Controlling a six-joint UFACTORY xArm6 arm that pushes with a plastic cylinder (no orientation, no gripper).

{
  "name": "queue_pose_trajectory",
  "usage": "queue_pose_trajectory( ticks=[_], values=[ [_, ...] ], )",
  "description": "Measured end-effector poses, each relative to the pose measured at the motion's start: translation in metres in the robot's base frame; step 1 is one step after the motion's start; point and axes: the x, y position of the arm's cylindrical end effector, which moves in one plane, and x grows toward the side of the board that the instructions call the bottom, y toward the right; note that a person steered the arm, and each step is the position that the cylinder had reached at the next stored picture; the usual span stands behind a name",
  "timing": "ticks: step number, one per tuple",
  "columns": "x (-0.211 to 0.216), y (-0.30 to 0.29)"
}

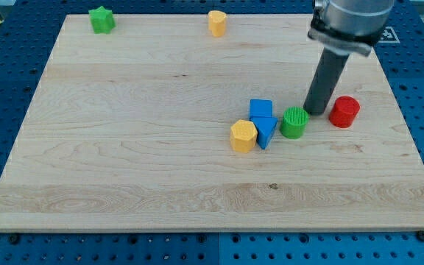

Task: Move red circle down and left

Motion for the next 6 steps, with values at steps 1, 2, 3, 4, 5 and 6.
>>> queue_pose_trajectory(
  ticks=[1, 2, 3, 4, 5, 6],
  values=[
    [-0.017, 0.042],
    [-0.006, 0.098],
    [-0.005, 0.107],
    [0.021, 0.098],
    [0.029, 0.084],
    [0.023, 0.095]
  ],
)
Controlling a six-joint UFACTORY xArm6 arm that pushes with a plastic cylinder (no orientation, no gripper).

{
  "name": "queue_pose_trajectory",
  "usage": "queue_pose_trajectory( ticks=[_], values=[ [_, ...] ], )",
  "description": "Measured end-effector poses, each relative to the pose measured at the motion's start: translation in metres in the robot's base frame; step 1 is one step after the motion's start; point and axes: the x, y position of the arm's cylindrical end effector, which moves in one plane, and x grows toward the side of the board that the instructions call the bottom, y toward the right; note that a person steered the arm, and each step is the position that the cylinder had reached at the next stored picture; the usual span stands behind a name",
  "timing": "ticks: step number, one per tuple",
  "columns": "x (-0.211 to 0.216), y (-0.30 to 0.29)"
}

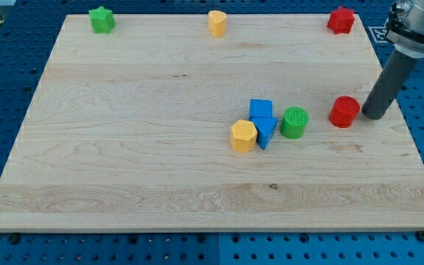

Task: Move red circle down and left

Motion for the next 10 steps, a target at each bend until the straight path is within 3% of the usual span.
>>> queue_pose_trajectory(
  ticks=[1, 3, 6, 10],
  values=[
    [-0.027, 0.011],
    [-0.026, -0.031],
    [0.067, -0.058],
    [0.074, -0.091]
  ],
)
